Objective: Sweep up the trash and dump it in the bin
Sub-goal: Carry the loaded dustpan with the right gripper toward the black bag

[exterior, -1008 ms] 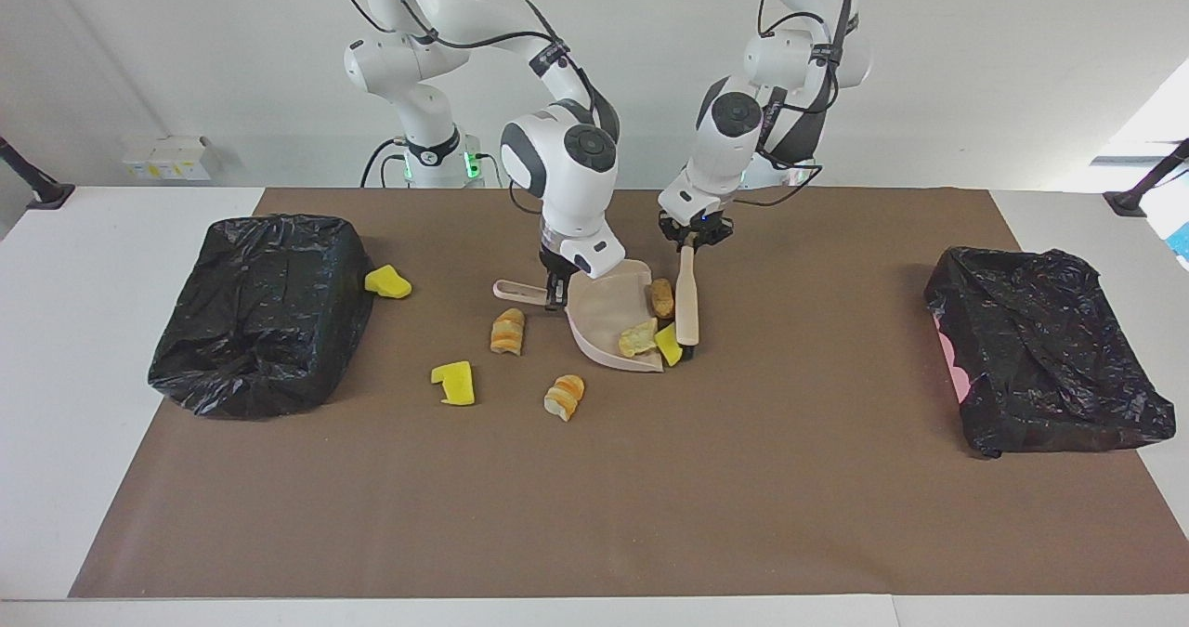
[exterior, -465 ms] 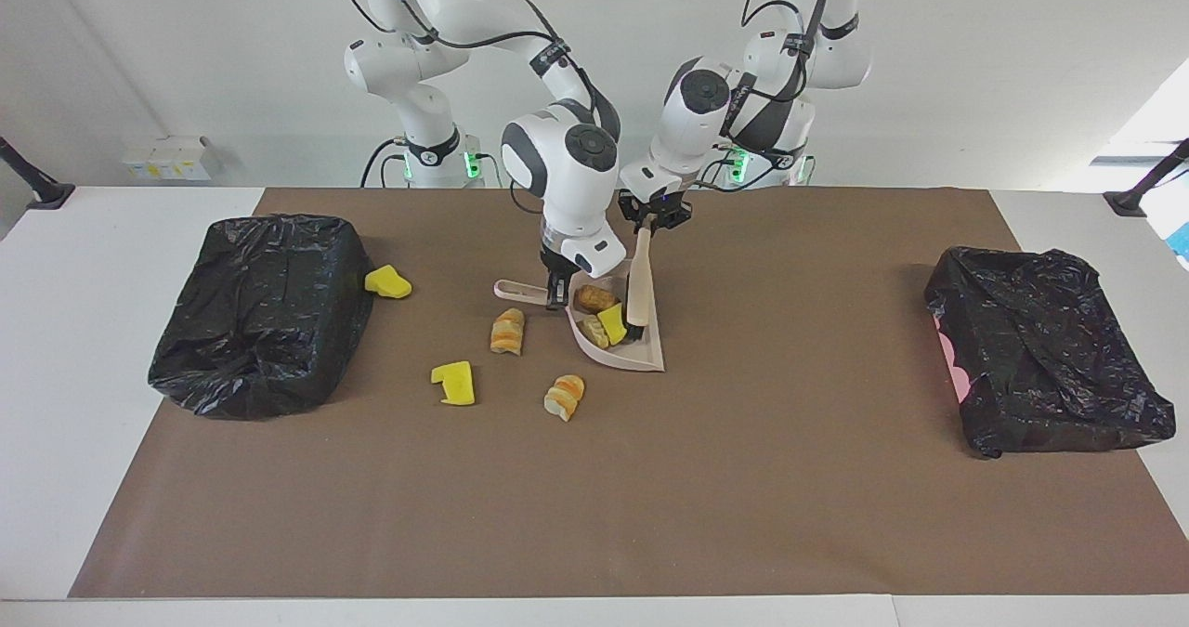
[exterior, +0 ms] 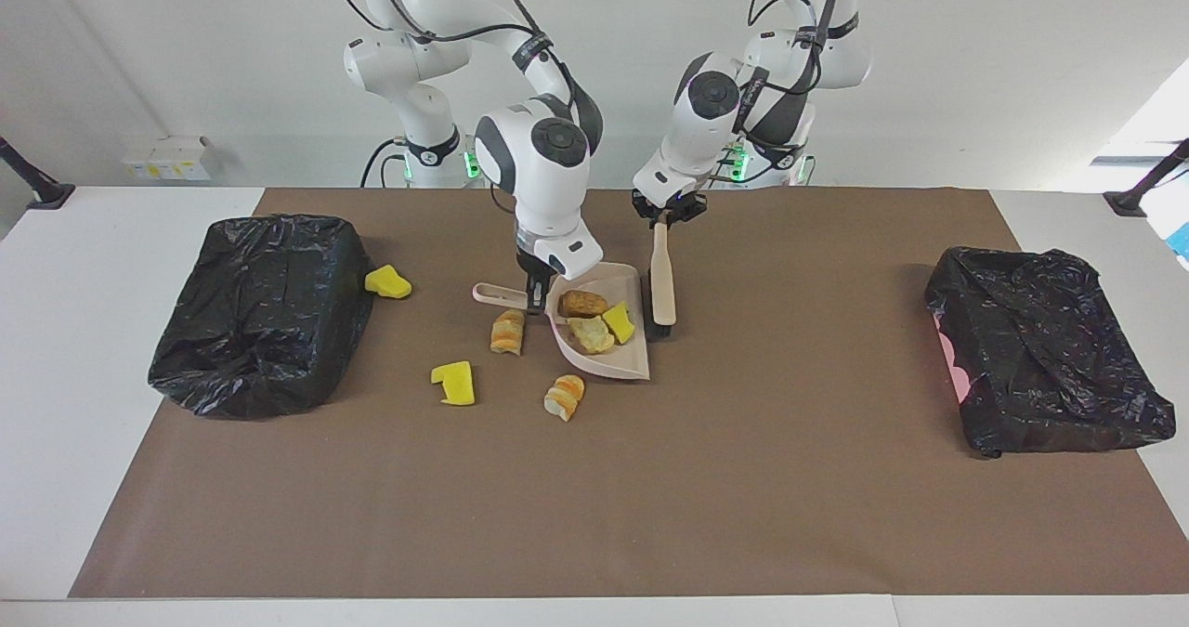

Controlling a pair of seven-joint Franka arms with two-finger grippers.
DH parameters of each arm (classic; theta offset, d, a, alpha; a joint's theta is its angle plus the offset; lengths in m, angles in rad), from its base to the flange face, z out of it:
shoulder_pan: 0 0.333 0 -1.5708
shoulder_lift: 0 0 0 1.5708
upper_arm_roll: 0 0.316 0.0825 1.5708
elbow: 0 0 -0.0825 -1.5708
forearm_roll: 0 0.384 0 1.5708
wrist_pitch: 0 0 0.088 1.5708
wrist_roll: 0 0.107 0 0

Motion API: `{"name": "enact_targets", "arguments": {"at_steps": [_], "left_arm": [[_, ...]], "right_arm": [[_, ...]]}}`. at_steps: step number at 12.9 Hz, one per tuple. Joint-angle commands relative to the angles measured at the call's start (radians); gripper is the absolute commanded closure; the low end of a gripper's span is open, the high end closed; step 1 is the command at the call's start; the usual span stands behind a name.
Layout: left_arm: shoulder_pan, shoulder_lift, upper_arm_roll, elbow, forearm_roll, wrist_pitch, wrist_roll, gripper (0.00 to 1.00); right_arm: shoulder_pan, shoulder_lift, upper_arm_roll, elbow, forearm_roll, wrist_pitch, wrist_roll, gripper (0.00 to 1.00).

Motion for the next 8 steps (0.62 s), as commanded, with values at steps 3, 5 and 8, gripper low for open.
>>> {"name": "enact_targets", "arguments": {"at_steps": [3,5,8], "left_arm": [[-0.001,-0.068,-0.008,-0.03,0.087,-0.028,-0.153,1.0],[-0.017,-0.105,-0.018,-0.056,0.087,-0.026,-0.177,1.0],[-0.035,-0.163,-0.101,-0.093,0.084,-0.007,-0.263,1.0]], "right_arm": [[-0.103,-0.03,0.007,0.07,0.071,-0.079,-0.186,1.0],[-0.16,-0.037,0.006,0.095,0.122,-0.099,-0.267,1.0],[-0.241,-0.04,0.004,0.167,0.128,-0.212,-0.317,1.0]]}}
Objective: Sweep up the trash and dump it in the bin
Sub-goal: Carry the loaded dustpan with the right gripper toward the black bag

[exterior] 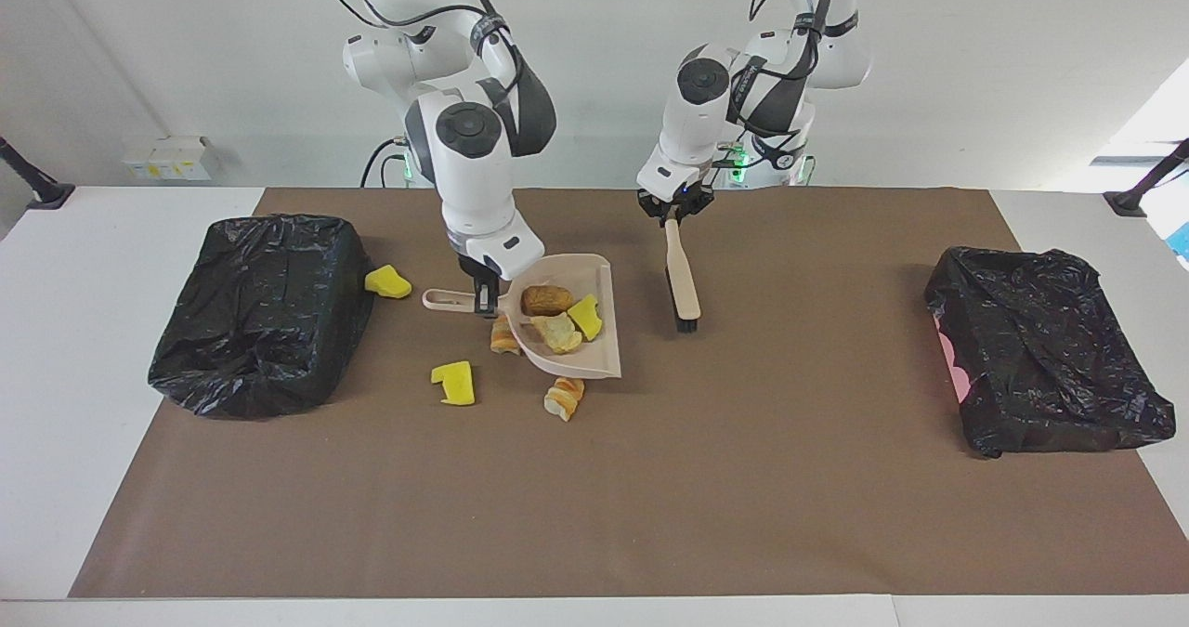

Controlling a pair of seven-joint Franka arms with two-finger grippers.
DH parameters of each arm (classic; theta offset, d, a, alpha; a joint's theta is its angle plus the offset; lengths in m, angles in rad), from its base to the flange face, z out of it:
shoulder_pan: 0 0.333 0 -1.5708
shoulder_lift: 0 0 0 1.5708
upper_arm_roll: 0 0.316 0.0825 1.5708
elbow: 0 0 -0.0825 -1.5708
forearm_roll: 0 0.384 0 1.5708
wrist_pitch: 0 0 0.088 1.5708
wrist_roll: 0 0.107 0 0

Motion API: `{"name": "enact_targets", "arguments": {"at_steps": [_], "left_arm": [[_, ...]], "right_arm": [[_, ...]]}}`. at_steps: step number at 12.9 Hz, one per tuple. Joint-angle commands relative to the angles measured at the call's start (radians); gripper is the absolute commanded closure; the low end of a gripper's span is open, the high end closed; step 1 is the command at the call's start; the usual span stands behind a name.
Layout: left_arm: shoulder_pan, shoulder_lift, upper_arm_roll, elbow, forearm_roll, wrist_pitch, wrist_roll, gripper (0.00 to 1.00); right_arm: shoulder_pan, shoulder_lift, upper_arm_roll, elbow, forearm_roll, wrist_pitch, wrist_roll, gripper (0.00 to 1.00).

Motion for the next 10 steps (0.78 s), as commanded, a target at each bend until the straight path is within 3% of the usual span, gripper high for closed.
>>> {"name": "enact_targets", "arguments": {"at_steps": [1,6,10], "left_arm": [[-0.019,-0.092,-0.068,-0.059,0.0,0.012,-0.071,1.0],[-0.033,-0.161,-0.235,-0.158,-0.142,0.105,-0.107,1.0],[-0.042,-0.162,-0.255,-0.197,-0.196,0.165,-0.099,1.0]], "right_arm": [[-0.077,-0.015,0.005,0.065,0.024,-0.094,-0.068,1.0],[-0.289,-0.049,-0.002,0.082,0.006,-0.133,-0.208,1.0],[-0.442,-0.061,-0.003,0.074,-0.032,-0.127,-0.358,1.0]]}}
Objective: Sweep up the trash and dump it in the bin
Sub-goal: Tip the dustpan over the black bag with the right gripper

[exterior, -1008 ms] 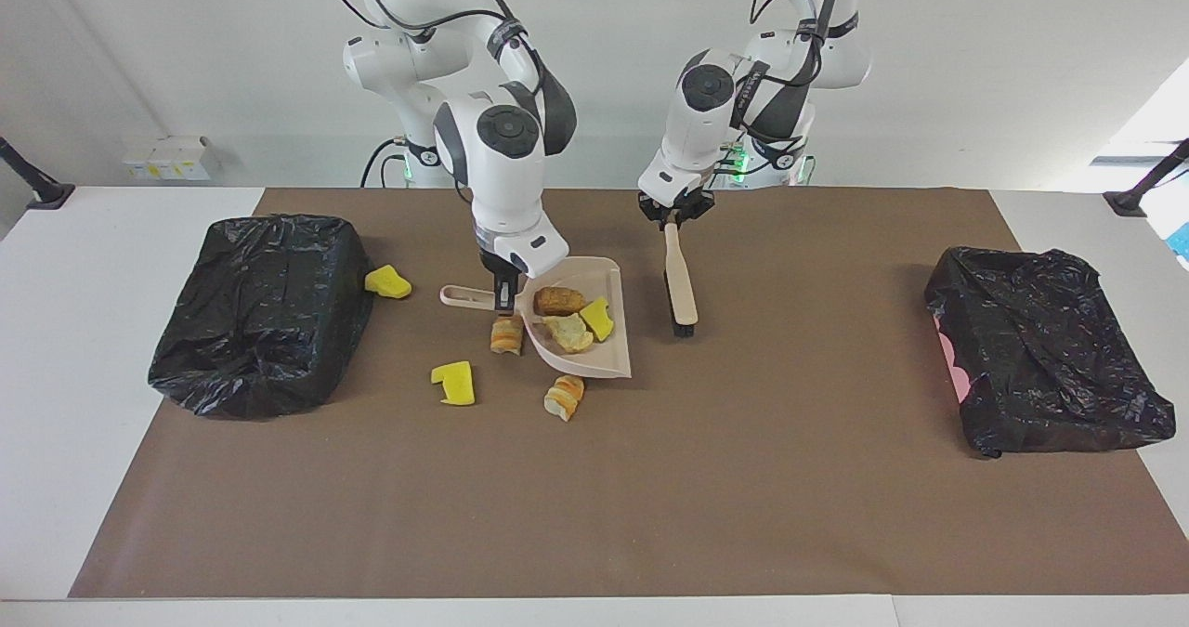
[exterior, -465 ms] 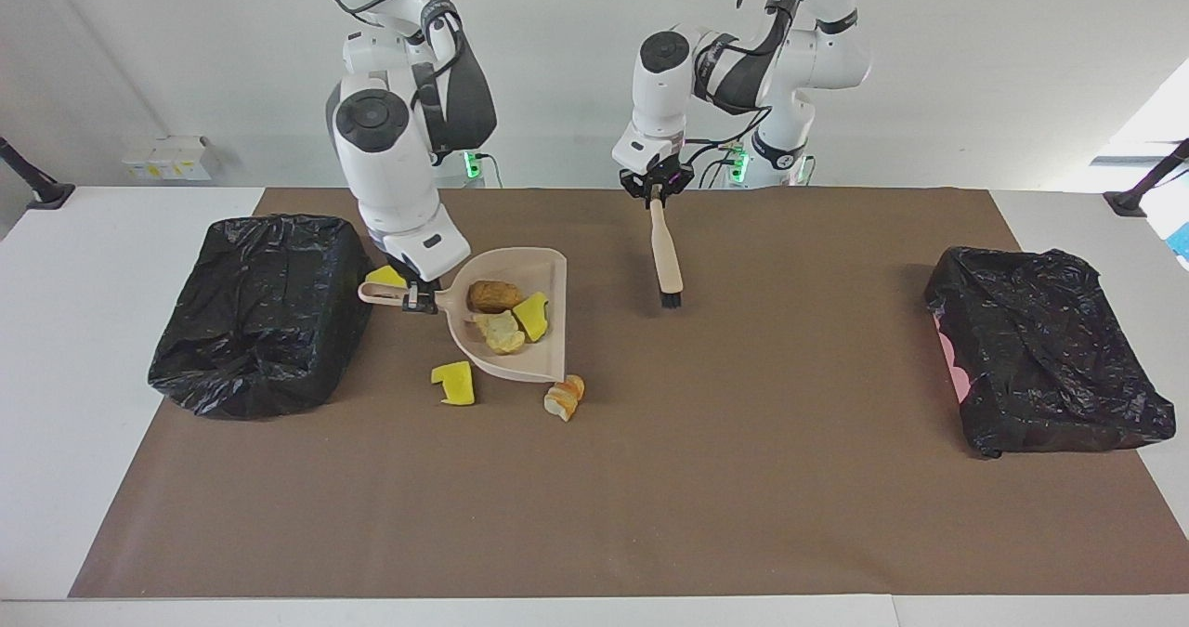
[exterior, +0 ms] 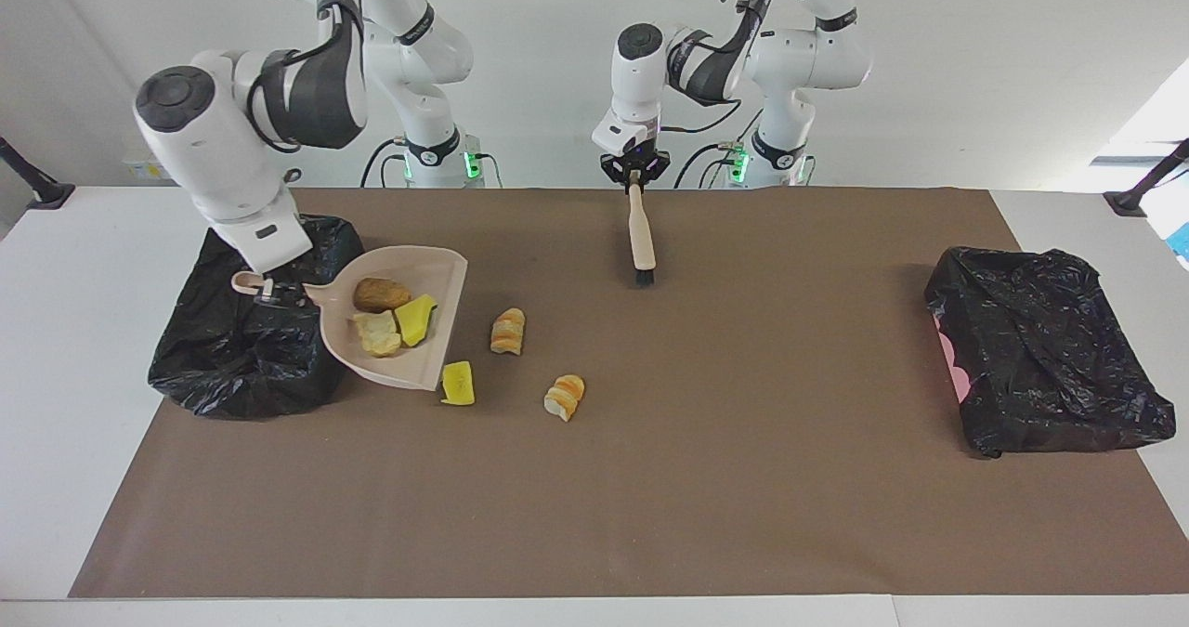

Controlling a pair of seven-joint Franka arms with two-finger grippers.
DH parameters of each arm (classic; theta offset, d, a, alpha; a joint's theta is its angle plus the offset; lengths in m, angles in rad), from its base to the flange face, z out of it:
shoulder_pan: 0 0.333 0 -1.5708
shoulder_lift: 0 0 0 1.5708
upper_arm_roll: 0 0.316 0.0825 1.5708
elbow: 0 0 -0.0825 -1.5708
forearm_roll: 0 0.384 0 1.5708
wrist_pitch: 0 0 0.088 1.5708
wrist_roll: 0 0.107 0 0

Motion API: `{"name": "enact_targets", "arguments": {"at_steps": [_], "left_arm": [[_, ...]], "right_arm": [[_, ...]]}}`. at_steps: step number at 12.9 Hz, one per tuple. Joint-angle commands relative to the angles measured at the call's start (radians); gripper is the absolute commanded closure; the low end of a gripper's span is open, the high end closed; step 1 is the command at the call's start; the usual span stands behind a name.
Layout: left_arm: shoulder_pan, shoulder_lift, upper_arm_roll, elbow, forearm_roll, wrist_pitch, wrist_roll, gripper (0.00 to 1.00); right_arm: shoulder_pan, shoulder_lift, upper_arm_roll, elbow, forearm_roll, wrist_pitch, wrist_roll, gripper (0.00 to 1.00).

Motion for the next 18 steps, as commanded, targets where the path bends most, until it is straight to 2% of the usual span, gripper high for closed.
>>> {"name": "enact_targets", "arguments": {"at_steps": [1,4,6,10,12,15,17,18], "left_arm": [[-0.018,-0.039,0.01,-0.034,-0.032,0.026,0.017,0.98],[-0.012,-0.028,0.012,-0.032,-0.071,0.017,0.078,0.94],[-0.006,-0.025,0.015,-0.028,-0.094,-0.001,0.108,0.86],[0.012,-0.005,0.018,-0.005,-0.105,-0.041,0.101,0.32],[0.017,0.017,0.024,0.018,-0.102,-0.053,0.109,0.0],[0.035,0.086,0.061,0.081,-0.042,-0.052,0.149,0.0],[0.023,0.155,0.153,0.156,0.07,-0.064,0.151,0.0],[0.023,0.207,0.183,0.216,0.139,-0.093,0.151,0.0]], "right_arm": [[-0.086,-0.019,0.011,-0.004,-0.04,-0.017,-0.097,1.0],[-0.181,-0.024,0.009,-0.007,-0.09,-0.003,-0.212,1.0],[-0.222,-0.028,0.011,-0.007,-0.203,0.012,-0.245,1.0],[-0.235,-0.034,0.011,-0.024,-0.446,0.044,-0.226,1.0],[-0.22,-0.063,0.015,-0.073,-0.55,0.054,-0.164,1.0],[-0.145,-0.16,0.017,-0.23,-0.691,0.066,0.057,1.0],[-0.105,-0.217,0.017,-0.316,-0.741,0.071,0.151,1.0],[-0.103,-0.223,0.017,-0.326,-0.744,0.062,0.156,1.0]]}}
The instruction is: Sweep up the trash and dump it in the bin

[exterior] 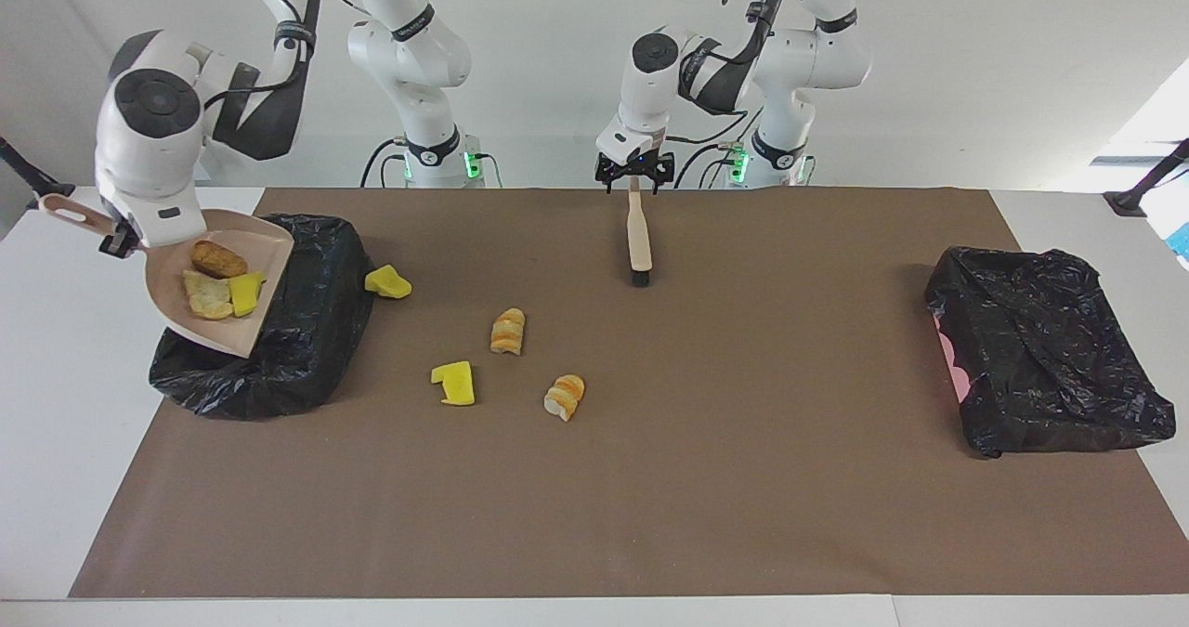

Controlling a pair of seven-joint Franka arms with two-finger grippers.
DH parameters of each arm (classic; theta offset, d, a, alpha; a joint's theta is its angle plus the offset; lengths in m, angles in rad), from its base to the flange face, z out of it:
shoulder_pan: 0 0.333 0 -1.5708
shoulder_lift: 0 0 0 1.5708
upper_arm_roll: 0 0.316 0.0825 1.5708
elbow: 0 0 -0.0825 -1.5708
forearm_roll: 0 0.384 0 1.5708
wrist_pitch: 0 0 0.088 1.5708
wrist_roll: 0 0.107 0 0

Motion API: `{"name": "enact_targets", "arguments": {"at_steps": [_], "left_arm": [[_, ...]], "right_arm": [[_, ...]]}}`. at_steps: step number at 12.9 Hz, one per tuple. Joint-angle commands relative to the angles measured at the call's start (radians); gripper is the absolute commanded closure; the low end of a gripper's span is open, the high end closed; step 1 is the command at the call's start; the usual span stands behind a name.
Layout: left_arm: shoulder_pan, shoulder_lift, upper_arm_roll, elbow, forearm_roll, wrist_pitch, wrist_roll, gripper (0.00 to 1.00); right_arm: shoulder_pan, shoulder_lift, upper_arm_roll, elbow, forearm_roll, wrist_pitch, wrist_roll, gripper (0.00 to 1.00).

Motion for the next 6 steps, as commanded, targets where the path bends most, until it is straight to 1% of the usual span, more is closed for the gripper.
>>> {"name": "enact_targets", "arguments": {"at_steps": [1,2,3,5,6], "left_arm": [[0.01,0.16,0.083,0.165,0.173,-0.083,0.011,0.0],[0.01,0.186,0.136,0.222,0.244,-0.097,0.012,0.0],[0.007,0.206,0.184,0.273,0.283,-0.099,0.015,0.0],[0.004,0.223,0.279,0.359,0.341,-0.11,0.059,0.0],[0.002,0.22,0.336,0.397,0.347,-0.125,0.105,0.0]], "right_arm": [[-0.009,-0.086,0.002,-0.096,-0.044,0.032,0.04,1.0],[-0.024,-0.094,0.001,-0.092,-0.067,0.038,0.033,1.0],[-0.054,-0.106,0.001,-0.092,-0.088,0.042,0.023,1.0],[-0.113,-0.122,-0.001,-0.088,-0.091,0.073,-0.039,1.0],[-0.125,-0.126,-0.001,-0.083,-0.091,0.079,-0.05,1.0]]}}
